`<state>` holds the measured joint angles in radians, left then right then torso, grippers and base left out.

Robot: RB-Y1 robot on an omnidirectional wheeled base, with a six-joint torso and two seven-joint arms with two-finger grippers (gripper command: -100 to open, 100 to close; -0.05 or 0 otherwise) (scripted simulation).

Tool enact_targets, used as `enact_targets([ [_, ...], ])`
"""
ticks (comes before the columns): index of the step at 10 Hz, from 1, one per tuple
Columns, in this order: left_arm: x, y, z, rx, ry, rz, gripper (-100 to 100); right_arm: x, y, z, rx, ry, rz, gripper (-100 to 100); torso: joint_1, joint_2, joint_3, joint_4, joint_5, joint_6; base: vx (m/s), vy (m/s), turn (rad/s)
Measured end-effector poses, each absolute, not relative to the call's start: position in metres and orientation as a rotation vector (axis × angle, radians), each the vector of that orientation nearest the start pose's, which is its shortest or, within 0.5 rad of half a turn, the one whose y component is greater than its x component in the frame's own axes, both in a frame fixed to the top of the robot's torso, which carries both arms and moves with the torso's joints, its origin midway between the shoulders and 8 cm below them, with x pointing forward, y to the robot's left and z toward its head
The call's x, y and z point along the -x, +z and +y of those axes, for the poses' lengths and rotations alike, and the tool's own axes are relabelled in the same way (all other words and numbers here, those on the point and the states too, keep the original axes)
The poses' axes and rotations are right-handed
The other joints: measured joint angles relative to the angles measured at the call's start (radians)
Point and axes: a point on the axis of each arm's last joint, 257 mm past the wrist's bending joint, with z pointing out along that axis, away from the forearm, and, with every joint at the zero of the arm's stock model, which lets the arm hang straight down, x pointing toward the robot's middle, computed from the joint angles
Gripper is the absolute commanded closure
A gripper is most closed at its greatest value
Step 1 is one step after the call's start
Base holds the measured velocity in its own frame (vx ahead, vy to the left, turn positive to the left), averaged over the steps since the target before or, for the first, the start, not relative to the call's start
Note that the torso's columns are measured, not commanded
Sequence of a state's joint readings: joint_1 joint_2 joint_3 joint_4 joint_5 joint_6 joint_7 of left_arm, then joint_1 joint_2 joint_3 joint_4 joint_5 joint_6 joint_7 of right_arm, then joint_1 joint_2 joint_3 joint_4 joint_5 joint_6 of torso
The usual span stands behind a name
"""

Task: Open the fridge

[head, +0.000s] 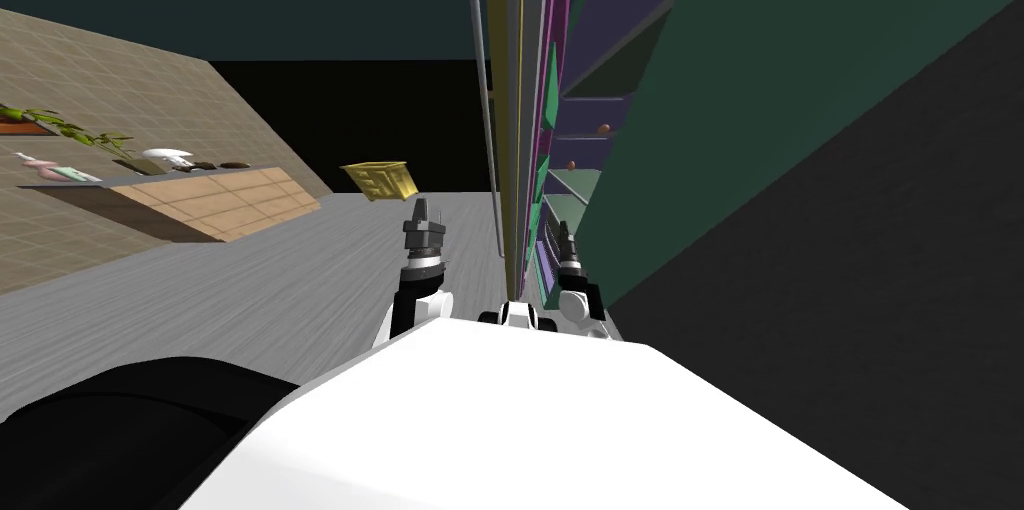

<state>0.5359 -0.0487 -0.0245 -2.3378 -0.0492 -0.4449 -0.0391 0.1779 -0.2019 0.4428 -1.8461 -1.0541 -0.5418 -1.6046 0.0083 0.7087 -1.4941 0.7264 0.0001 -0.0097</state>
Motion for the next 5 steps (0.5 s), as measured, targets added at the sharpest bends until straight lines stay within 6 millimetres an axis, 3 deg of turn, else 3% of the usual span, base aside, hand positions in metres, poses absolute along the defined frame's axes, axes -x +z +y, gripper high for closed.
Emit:
enact_targets([
  [2, -0.34, 0.028, 0.275, 0.674, -1.236, 0.629, 0, -0.46, -0.142, -0.159, 1.247, -1.707, 0.794, -100, -0.009, 0.029, 0.018, 0.011, -0.001, 0.009, 0.032, 0.019, 0.051],
  [5, -0.34, 0.028, 0.275, 0.674, -1.236, 0.629, 0, -0.463, -0.157, -0.149, 1.233, -1.594, 0.841, -100, -0.009, 0.034, 0.022, 0.013, 0.0, 0.01, -0.029, -0.005, 0.037],
])
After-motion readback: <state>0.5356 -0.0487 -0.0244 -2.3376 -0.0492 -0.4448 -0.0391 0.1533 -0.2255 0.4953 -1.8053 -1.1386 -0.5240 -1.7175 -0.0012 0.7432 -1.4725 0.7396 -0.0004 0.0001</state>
